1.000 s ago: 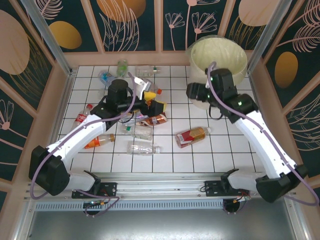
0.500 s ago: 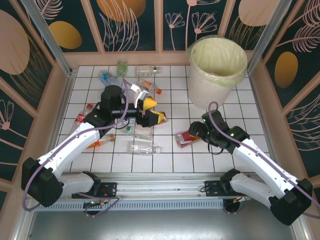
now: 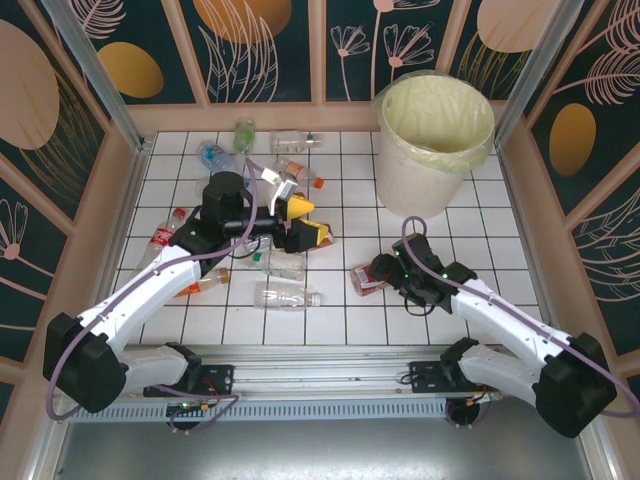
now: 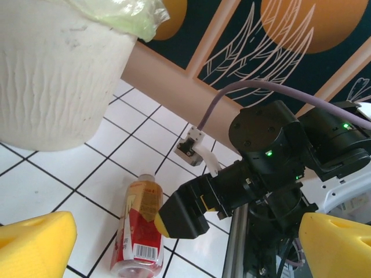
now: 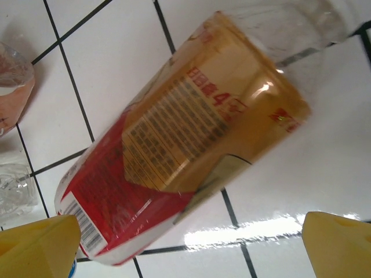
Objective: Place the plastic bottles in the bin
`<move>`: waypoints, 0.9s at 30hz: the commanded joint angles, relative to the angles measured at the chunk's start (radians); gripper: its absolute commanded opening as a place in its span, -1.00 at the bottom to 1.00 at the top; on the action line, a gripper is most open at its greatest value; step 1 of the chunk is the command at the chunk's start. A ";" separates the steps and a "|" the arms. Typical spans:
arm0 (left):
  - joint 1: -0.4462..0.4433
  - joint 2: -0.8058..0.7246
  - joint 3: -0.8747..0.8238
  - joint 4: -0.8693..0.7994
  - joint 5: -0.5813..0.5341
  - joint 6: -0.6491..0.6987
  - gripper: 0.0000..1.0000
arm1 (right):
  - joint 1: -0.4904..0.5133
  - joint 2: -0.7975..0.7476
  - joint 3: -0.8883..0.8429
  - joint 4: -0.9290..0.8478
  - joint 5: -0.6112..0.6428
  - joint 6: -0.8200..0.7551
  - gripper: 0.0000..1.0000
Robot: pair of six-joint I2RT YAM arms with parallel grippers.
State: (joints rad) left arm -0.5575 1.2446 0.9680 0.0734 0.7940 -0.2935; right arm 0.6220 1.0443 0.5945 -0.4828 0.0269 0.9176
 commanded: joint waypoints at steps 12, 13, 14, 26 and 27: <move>-0.005 -0.041 -0.042 0.039 -0.062 -0.035 0.97 | -0.002 0.285 0.113 0.177 -0.019 -0.105 0.89; -0.005 -0.045 -0.041 0.037 -0.063 -0.035 0.97 | -0.001 0.311 0.135 0.177 -0.017 -0.119 0.85; -0.005 -0.048 -0.043 0.034 -0.064 -0.035 0.97 | -0.001 0.336 0.157 0.176 -0.016 -0.133 0.83; -0.005 -0.056 -0.054 0.022 -0.079 -0.040 0.97 | -0.020 0.563 0.355 0.167 0.016 -0.239 0.87; -0.005 -0.054 -0.051 0.022 -0.080 -0.040 0.97 | -0.022 0.574 0.367 0.164 0.015 -0.247 0.84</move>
State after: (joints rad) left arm -0.5575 1.2011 0.9234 0.0769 0.7204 -0.3233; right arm 0.6117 1.5948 0.9165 -0.3130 0.0269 0.7151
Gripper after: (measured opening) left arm 0.985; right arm 0.930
